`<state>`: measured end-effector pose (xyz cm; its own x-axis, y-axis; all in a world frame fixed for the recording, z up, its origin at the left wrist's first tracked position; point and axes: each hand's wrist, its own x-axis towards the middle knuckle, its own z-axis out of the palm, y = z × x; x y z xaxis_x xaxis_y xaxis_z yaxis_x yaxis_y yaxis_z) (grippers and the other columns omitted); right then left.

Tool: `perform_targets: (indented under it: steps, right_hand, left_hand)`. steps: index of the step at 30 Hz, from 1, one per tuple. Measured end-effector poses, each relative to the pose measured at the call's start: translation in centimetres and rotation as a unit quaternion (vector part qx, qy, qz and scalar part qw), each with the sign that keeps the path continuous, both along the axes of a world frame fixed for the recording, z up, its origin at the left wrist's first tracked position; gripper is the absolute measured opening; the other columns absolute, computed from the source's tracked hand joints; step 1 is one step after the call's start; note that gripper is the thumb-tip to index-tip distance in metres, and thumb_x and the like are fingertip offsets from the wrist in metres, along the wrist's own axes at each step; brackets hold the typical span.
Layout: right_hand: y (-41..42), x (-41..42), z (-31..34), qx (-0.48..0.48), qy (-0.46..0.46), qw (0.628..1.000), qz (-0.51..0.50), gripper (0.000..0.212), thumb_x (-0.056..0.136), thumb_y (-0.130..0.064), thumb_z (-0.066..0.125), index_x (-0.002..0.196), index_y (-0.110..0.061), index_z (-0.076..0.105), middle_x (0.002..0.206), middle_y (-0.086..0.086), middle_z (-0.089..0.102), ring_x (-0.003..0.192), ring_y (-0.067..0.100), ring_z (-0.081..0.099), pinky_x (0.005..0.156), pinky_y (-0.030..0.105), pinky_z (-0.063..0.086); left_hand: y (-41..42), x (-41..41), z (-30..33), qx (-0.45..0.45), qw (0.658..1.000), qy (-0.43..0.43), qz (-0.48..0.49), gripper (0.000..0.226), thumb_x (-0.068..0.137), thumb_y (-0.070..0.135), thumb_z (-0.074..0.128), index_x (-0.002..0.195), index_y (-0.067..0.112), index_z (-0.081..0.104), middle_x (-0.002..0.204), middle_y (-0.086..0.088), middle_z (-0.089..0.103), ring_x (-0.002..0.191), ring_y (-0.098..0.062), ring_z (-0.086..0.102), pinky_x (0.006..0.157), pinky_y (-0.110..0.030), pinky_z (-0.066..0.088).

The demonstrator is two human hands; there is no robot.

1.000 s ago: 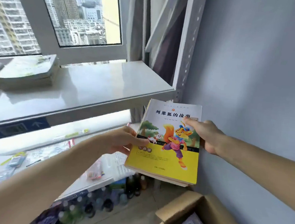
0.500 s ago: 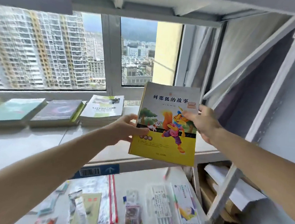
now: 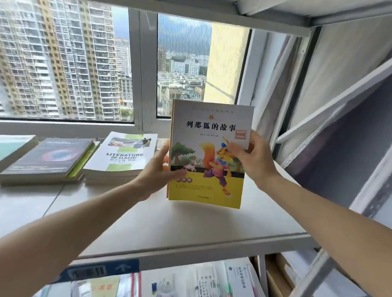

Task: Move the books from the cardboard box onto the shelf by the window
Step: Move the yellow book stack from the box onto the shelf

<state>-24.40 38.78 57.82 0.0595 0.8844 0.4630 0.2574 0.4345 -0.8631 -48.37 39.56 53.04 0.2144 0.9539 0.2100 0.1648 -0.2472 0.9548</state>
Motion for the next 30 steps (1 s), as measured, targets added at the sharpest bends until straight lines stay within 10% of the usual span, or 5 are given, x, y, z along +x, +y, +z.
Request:
perform_targets:
  steps: [6,30]
  right_hand:
    - [4.2,1.2,-0.4,0.027,-0.01,0.999,0.024,0.031,0.088,-0.007,0.069,0.114,-0.02,0.058,0.101,-0.012,0.068,0.085,-0.002,0.068,0.069,0.019,0.058]
    - [7.5,2.0,-4.4,-0.001,0.011,0.996,0.086,0.051,0.088,-0.007,0.069,0.134,-0.015,0.048,0.117,-0.005,0.066,0.106,0.013,0.065,0.078,0.023,0.058]
  left_hand:
    - [3.4,1.4,-0.6,0.036,0.998,-0.005,0.043,0.085,0.082,-0.005,0.07,0.15,0.026,0.028,0.119,0.0,0.062,0.088,0.0,0.069,0.064,-0.015,0.055]
    - [5.9,0.4,-4.6,0.05,0.996,0.064,0.019,0.091,0.086,0.001,0.069,0.153,0.029,0.013,0.135,0.007,0.058,0.117,-0.011,0.063,0.094,-0.042,0.055]
